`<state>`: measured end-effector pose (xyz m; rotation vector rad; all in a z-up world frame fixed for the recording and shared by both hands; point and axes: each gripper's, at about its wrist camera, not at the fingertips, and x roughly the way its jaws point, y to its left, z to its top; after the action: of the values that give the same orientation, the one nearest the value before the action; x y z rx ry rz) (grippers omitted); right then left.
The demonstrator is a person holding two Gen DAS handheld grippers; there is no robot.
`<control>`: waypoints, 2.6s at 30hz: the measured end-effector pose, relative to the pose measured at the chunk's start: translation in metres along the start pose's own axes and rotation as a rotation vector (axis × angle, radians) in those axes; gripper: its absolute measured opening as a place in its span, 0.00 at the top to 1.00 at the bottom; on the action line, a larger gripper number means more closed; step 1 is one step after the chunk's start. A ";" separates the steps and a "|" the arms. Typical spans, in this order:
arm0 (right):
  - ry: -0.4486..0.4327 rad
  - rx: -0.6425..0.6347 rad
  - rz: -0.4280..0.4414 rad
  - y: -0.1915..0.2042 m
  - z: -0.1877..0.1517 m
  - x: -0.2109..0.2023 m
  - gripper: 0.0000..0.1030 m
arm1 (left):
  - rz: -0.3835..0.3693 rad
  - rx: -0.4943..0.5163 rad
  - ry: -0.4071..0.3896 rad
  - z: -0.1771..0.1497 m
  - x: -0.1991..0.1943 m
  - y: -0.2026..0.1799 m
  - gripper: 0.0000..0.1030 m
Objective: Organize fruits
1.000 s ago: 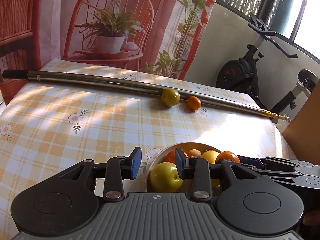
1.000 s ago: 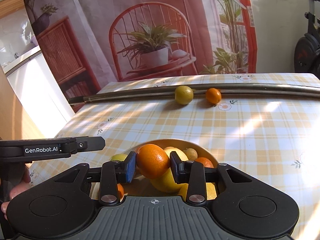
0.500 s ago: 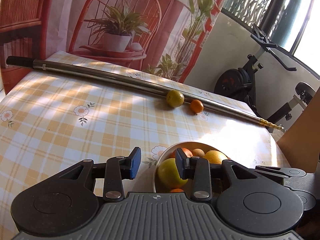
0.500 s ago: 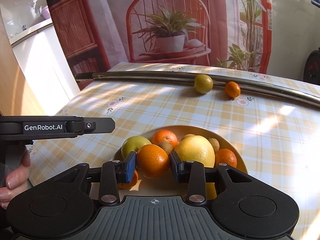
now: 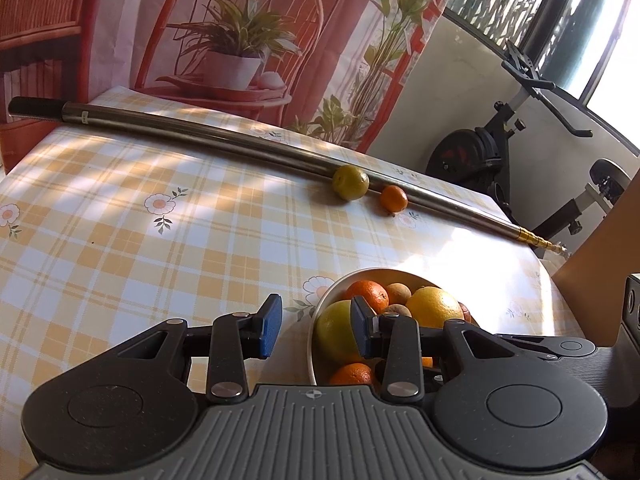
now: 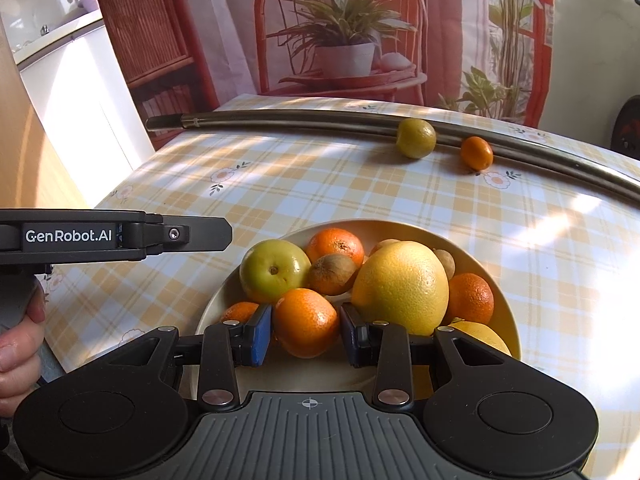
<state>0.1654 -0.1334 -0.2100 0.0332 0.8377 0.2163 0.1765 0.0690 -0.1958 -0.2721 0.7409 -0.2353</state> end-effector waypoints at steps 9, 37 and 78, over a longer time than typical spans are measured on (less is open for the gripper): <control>-0.011 0.025 0.012 -0.005 -0.003 -0.002 0.68 | 0.012 0.013 0.019 -0.001 0.002 -0.004 0.62; -0.029 0.060 0.012 -0.011 -0.018 -0.020 0.67 | 0.033 0.067 0.011 -0.008 -0.010 -0.022 0.62; -0.028 0.089 0.060 -0.025 -0.011 -0.025 0.75 | 0.068 0.069 -0.005 -0.007 -0.014 -0.019 0.62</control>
<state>0.1454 -0.1637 -0.2021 0.1441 0.8190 0.2341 0.1595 0.0541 -0.1856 -0.1819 0.7349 -0.1953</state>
